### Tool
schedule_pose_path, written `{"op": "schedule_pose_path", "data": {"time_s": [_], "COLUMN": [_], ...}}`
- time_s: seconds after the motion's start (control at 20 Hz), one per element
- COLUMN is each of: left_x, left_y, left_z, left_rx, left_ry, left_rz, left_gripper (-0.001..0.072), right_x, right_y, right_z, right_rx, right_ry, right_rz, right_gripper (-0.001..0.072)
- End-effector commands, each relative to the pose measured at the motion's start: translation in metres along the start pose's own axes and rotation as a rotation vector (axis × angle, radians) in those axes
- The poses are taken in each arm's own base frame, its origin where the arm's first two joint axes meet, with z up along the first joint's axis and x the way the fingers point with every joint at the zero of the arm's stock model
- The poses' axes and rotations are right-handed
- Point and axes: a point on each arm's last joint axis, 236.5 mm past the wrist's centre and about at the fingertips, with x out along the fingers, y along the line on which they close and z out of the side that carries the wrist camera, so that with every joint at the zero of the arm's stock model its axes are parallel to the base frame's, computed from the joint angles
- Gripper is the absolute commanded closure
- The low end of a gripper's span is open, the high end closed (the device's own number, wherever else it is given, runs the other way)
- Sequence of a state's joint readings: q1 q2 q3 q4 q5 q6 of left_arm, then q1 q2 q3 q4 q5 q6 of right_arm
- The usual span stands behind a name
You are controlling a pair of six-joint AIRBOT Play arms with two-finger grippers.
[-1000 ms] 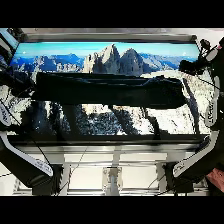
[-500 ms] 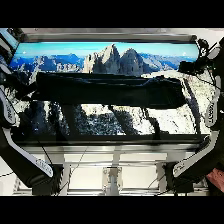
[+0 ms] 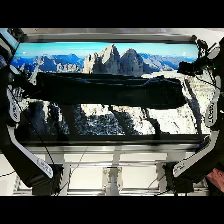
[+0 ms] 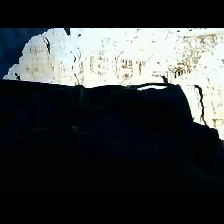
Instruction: Fold the clothes and pants, and hang the long-sleeved shirts on hangers.
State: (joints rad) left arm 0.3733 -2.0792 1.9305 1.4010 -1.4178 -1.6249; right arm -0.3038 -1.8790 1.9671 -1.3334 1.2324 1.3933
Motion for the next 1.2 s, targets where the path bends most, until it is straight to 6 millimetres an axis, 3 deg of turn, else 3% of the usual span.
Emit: {"op": "schedule_pose_path", "data": {"time_s": [0.0,0.1,0.15,0.25,0.35,0.45,0.6,0.75,0.85,0.95,1.05,1.15], "left_x": [0.002,0.003,0.003,-0.003,-0.025,-0.069,-0.152,-0.209,-0.227,-0.227,-0.217,-0.212], "left_y": [-0.007,-0.012,-0.014,-0.017,-0.010,0.011,0.053,0.056,0.044,0.021,-0.014,-0.063], "left_z": [0.012,0.015,0.015,0.015,0.017,0.019,0.015,0.007,0.001,-0.006,-0.014,-0.013], "left_rx": [-0.003,0.006,0.011,0.023,0.039,0.062,0.062,0.085,0.143,0.266,0.417,0.532], "left_ry": [-0.050,-0.065,-0.068,-0.076,-0.111,-0.177,-0.293,-0.391,-0.421,-0.397,-0.356,-0.394], "left_rz": [-0.006,-0.007,-0.007,-0.004,0.043,0.155,0.335,0.353,0.347,0.348,0.349,0.330], "left_gripper": [0.0510,0.0653,0.0678,0.0678,0.0679,0.0679,0.0678,0.0678,0.0678,0.0679,0.0678,0.0678], "right_x": [0.000,0.000,0.000,0.000,-0.001,-0.001,-0.003,-0.006,-0.009,-0.012,-0.012,-0.013], "right_y": [0.000,0.000,0.001,0.002,0.003,0.004,0.012,0.027,0.037,0.041,0.042,0.043], "right_z": [-0.001,-0.002,-0.002,-0.005,-0.011,-0.020,-0.033,-0.046,-0.053,-0.058,-0.062,-0.064], "right_rx": [0.001,0.001,0.002,0.003,0.002,0.002,0.007,0.019,0.024,0.024,0.024,0.023], "right_ry": [0.006,0.007,0.009,0.022,0.049,0.085,0.141,0.195,0.229,0.251,0.268,0.276], "right_rz": [0.003,0.003,0.004,0.009,0.013,0.020,0.052,0.115,0.155,0.174,0.178,0.182], "right_gripper": [0.0301,0.0300,0.0301,0.0301,0.0301,0.0301,0.0301,0.0301,0.0301,0.0301,0.0301,0.0301]}}
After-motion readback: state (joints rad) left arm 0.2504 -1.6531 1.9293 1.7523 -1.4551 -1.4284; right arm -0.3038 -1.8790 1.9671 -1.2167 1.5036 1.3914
